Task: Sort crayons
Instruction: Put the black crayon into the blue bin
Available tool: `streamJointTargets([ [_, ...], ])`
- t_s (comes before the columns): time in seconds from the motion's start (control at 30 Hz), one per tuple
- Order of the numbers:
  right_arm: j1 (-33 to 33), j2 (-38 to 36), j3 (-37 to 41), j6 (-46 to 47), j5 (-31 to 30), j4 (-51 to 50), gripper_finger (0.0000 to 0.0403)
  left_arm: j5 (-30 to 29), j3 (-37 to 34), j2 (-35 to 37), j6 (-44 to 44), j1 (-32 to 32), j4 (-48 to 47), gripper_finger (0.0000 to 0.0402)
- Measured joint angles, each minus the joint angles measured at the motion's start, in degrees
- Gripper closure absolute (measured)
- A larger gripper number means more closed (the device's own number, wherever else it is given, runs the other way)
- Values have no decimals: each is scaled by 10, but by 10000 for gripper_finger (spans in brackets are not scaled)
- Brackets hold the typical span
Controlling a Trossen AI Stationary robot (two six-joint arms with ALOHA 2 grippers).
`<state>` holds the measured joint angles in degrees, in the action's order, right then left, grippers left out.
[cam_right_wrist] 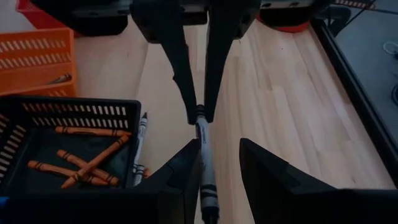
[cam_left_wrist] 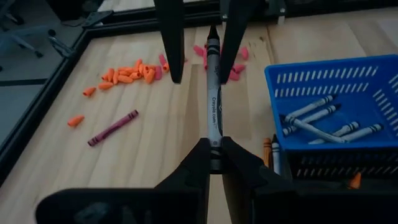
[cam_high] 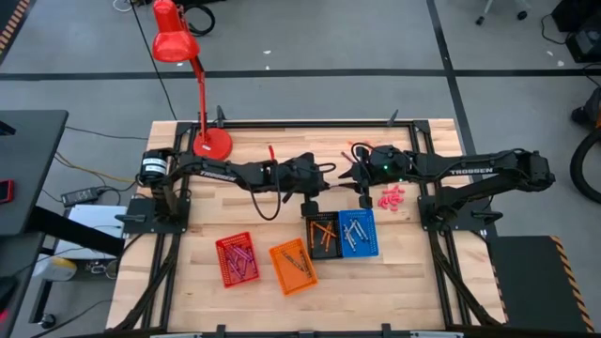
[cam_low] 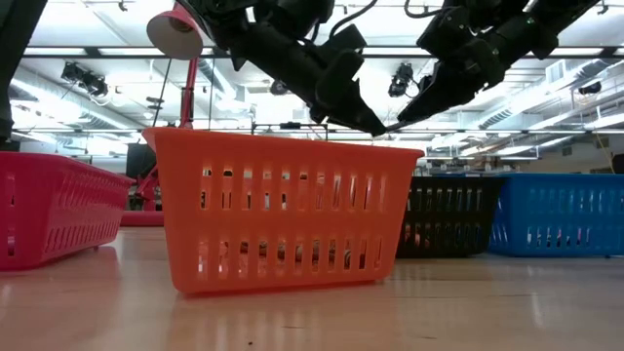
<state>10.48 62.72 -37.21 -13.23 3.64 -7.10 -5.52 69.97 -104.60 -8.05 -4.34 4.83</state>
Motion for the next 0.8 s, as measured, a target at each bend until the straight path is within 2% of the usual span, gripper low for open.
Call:
streamJointTargets([
  [0.5, 0, 0, 0, -9, 4, -27, 292, 0, 0, 0, -18, 0, 21, 367],
  [0.8, 1, 0, 0, -30, 5, -29, 362, -3, 0, 0, -18, 0, 22, 367],
])
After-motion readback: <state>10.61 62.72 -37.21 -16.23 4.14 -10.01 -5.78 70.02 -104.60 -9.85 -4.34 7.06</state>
